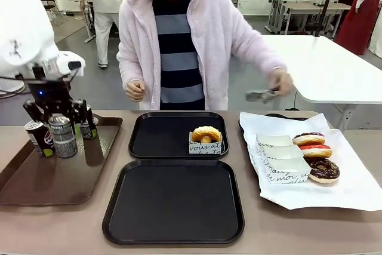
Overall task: Set up donuts and drinks on trays.
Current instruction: Pick up one Pepsi coke and place it on the Flat Tray.
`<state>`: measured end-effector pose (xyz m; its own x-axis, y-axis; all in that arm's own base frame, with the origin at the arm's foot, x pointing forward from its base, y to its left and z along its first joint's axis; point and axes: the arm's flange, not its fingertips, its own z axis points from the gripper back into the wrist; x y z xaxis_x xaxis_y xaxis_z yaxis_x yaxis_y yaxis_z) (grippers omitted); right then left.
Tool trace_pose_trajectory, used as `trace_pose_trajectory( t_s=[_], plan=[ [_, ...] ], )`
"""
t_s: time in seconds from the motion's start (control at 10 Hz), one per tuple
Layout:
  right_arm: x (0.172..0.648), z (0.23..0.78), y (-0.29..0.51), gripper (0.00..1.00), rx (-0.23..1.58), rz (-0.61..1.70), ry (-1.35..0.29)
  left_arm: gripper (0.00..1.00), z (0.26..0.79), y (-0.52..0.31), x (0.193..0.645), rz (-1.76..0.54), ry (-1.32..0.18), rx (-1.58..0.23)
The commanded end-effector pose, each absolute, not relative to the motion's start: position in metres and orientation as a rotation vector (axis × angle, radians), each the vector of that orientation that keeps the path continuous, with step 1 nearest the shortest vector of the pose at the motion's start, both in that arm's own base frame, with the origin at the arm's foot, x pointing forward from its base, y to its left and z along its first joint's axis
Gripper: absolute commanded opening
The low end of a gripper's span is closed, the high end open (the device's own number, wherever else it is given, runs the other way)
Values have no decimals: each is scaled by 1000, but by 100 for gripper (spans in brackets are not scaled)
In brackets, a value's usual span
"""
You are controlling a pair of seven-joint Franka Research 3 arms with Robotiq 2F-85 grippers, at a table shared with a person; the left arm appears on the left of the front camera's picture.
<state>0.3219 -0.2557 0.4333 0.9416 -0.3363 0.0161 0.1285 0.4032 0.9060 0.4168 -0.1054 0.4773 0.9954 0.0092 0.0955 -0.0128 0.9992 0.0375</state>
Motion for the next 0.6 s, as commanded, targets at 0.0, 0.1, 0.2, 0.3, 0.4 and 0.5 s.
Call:
trace_pose_trajectory(
  t_s=[0.0,0.1,0.2,0.3,0.4,0.5],
  plan=[
    [322,432,-255,100,1135,-290,-219,0,506,-102,409,-22,-135,45],
    [322,432,-255,100,1135,-290,-219,0,510,-99,405,-27,-151,40],
    [322,432,-255,100,1135,-290,-219,0,513,-93,400,-112,-157,86],
    [322,432,-255,100,1135,-290,-219,0,514,-106,404,-10,-138,39],
    [322,432,-255,100,1135,-290,-219,0,514,-106,404,-10,-138,39],
    [322,432,-255,100,1135,-290,-219,0,514,-106,404,-10,-138,39]
  ],
)
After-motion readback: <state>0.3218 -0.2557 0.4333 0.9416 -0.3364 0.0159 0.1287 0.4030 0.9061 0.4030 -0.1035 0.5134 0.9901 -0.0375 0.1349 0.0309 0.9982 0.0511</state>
